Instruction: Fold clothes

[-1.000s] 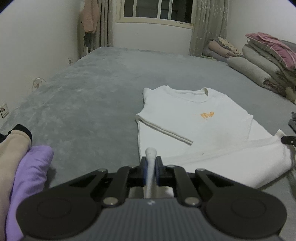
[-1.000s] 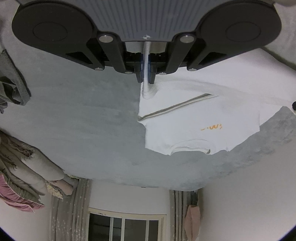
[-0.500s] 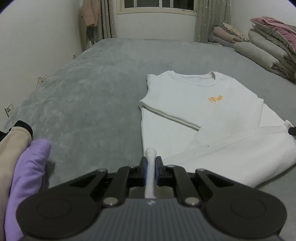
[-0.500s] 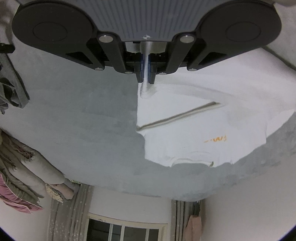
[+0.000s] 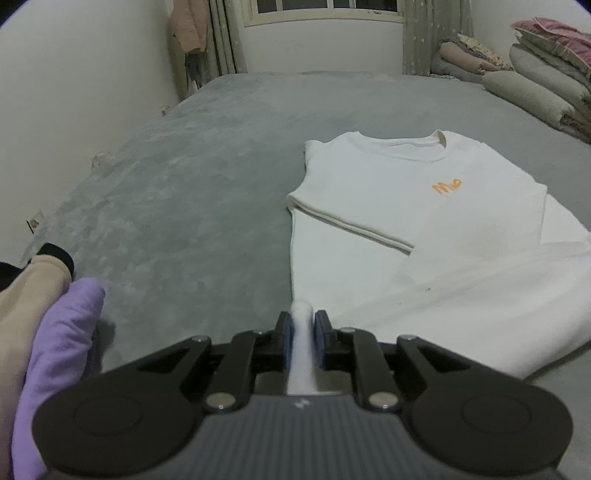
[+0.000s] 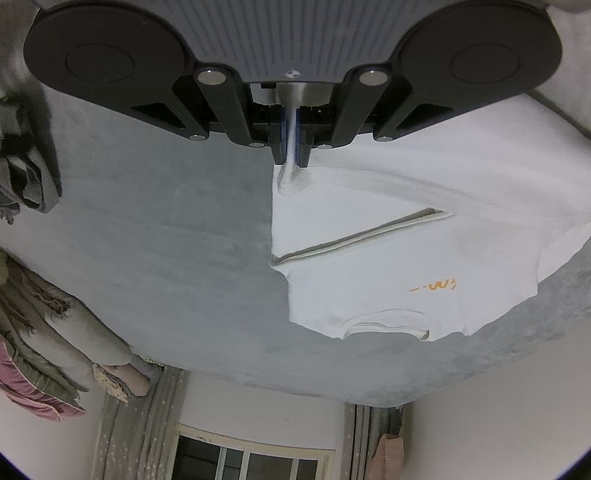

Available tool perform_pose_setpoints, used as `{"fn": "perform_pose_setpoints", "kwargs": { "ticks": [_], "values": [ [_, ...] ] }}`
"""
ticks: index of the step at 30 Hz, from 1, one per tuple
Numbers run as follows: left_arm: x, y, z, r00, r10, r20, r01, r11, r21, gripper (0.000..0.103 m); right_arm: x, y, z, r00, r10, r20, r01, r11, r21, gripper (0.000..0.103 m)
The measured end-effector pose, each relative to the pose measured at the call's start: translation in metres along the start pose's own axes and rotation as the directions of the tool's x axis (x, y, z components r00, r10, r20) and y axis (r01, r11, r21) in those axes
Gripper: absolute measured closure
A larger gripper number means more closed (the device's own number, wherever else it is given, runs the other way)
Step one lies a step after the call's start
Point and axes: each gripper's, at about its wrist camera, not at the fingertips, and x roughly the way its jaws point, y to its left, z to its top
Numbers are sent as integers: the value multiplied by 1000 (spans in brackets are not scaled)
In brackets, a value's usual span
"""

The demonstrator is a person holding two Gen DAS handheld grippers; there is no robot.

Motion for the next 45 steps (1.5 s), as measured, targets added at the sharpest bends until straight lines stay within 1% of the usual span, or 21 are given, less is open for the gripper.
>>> {"fn": "perform_pose_setpoints", "kwargs": {
  "ticks": [3,6,11,13,16,20,23,27,30,33,34,35,36,38,39,40,41,42,43,44,45],
  "values": [
    [0,-2,0,1000,14,3,-14,1000,4,89,0,0,-1,1000,0,3,0,1000,8,98],
    [-3,0,1,1000,15,5,-14,1000,-17,91,-3,0,0,1000,-5,10,5,1000,13,98],
    [-12,10,8,999,7,42,-3,996,-85,94,-17,-3,6,996,-31,80,28,999,34,98],
    [-13,13,11,998,6,61,1,995,-102,95,-19,-1,7,994,-46,100,45,999,15,99],
    [-10,13,18,996,11,85,-3,995,-100,96,-15,6,8,990,-75,122,80,996,-37,99],
    [-2,16,34,992,19,127,-4,994,-113,96,-8,5,18,984,-89,153,94,995,-25,99],
    [5,16,50,989,23,147,-8,995,-102,96,0,8,25,979,-111,174,119,992,-36,99],
    [15,16,73,985,22,169,-9,997,-78,96,18,8,35,976,-134,173,144,988,-47,99],
    [27,16,92,982,31,188,-21,998,-55,96,26,4,52,971,-142,194,153,987,-41,99],
    [45,19,114,983,34,180,-25,998,-56,96,34,1,70,966,-139,220,153,987,-47,99],
    [52,19,122,984,40,176,-31,998,-56,96,38,0,77,965,-138,223,153,987,-51,99],
    [61,18,130,982,73,175,-66,997,-46,99,44,-1,83,965,-138,224,153,987,-55,99],
    [69,17,137,978,116,175,-112,993,-34,100,52,-2,88,966,-138,220,155,986,-60,99],
    [87,22,151,975,153,164,-149,988,-33,100,71,-4,98,969,-150,196,165,984,-64,99],
    [98,26,157,979,148,142,-141,989,-53,100,81,-6,101,972,-149,183,162,985,-60,99],
    [108,30,160,987,124,107,-116,991,-72,100,91,-8,103,974,-147,171,158,986,-54,99],
    [115,32,161,994,83,71,-77,993,-86,100,100,-9,105,977,-143,158,152,987,-48,99],
    [118,35,159,999,10,41,-6,995,-102,99,108,-8,105,979,-140,147,149,988,-51,99],
    [118,38,157,999,-46,28,49,992,-115,98,113,-8,105,982,-131,136,140,989,-56,99],
    [117,41,153,998,-62,19,64,990,-123,94,116,-8,104,985,-120,125,128,990,-61,99],
    [116,45,151,998,-62,8,63,989,-134,93,119,-11,102,988,-102,111,109,992,-58,99]
  ]
}}
